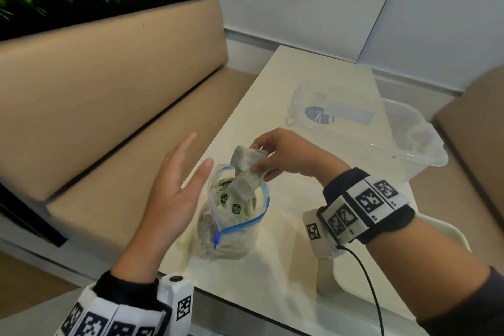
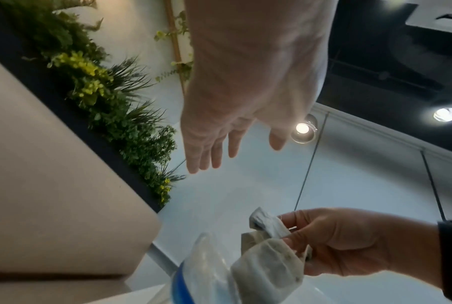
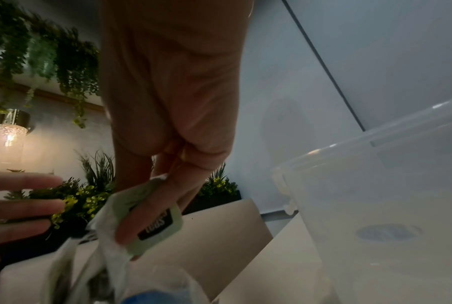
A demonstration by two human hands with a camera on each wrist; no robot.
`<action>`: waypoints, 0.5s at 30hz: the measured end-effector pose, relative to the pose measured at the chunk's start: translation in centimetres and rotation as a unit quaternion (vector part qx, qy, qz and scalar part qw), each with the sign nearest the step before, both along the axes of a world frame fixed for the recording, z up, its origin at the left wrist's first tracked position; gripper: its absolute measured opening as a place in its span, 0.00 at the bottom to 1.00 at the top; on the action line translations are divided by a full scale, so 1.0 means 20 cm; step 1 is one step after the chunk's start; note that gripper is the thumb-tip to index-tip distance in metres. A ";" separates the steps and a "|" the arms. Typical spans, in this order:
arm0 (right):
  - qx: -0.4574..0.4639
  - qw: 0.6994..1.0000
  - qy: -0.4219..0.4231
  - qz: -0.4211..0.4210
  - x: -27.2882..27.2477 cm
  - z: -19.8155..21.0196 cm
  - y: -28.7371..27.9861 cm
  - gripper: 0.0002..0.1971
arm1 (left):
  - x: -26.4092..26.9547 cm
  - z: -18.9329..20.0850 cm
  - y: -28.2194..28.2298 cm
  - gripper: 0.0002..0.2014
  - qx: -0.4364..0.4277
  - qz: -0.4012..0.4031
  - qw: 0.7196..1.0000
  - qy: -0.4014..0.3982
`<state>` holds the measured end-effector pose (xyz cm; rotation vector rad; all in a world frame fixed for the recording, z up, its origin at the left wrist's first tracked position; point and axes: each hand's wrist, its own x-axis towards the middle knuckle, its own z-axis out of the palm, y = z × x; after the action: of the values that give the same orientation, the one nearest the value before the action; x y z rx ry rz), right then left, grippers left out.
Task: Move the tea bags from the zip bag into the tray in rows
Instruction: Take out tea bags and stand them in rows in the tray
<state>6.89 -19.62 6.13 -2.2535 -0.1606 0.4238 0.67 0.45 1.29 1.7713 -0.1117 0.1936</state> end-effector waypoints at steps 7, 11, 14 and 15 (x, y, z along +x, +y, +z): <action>0.131 0.991 0.025 0.019 0.01 0.16 -0.06 0.09 | 0.06 0.04 -0.06 0.29 -0.218 -0.082 0.963 0.134; 0.192 0.979 0.047 0.050 0.00 0.29 -0.06 0.09 | 0.09 0.09 -0.15 0.48 -0.367 -0.126 0.895 0.220; 0.194 0.977 0.071 0.059 -0.02 0.30 -0.05 0.10 | 0.07 0.17 -0.24 0.39 -0.453 -0.162 0.835 0.266; 0.186 0.978 0.078 0.053 -0.03 0.28 -0.05 0.12 | 0.06 0.18 -0.27 0.37 -0.473 -0.176 0.818 0.274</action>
<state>6.32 -20.71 11.67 -1.8426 -0.2569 0.5748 1.94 -4.97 4.92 0.7226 0.0754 -0.4745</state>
